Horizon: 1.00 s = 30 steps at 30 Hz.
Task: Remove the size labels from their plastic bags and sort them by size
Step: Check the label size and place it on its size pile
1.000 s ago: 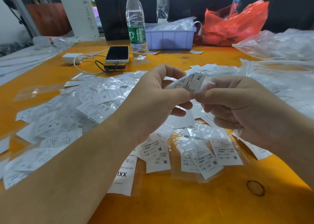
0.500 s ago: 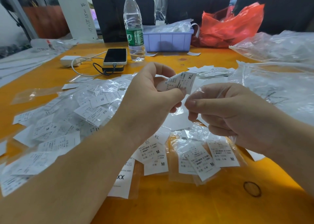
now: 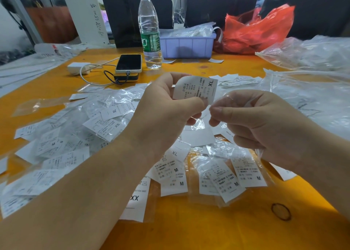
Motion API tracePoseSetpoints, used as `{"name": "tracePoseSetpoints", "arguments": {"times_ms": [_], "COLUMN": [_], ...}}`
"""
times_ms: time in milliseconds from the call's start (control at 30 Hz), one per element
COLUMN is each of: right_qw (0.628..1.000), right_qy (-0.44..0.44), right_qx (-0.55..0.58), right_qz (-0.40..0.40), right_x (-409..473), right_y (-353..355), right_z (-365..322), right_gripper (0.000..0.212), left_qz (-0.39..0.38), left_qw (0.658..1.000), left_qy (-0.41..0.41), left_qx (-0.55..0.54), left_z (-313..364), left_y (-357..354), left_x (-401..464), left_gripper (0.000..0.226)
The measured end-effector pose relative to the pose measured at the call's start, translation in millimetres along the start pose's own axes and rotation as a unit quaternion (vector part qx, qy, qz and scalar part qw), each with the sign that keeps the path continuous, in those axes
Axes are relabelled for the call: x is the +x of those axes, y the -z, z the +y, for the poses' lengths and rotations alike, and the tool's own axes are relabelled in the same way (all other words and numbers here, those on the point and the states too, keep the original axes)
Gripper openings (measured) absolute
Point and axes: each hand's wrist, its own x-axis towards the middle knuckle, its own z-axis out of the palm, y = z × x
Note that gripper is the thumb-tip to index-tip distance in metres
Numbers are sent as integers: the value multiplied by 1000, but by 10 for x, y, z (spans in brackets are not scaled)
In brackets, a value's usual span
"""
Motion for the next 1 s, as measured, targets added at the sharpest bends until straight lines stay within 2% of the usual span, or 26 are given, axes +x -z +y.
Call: {"name": "tracePoseSetpoints", "arguments": {"times_ms": [67, 200, 333, 433, 533, 833, 1000], "right_qw": [1000, 1000, 1000, 999, 998, 997, 998], "right_qy": [-2, -2, 15, 27, 37, 55, 59], "right_qx": [4, 8, 5, 3, -4, -9, -20], "right_qz": [0, 4, 12, 35, 47, 48, 20], "right_x": [0, 5, 0, 4, 1, 2, 0], "right_y": [6, 13, 3, 10, 8, 11, 14], "right_z": [8, 14, 13, 12, 3, 12, 8], "right_gripper": [13, 16, 13, 18, 15, 22, 16], "left_qz": [-13, -31, -33, -29, -29, -64, -95], "left_qw": [1000, 999, 999, 999, 999, 995, 991], "left_qy": [8, 18, 27, 30, 21, 12, 20], "left_qx": [-11, -21, -7, 4, 25, 77, 92], "left_z": [0, -2, 12, 27, 31, 42, 51], "left_y": [10, 27, 20, 20, 11, 24, 16], "left_x": [3, 11, 6, -4, -11, -13, -20], "left_gripper": [30, 34, 42, 34, 36, 38, 34]}}
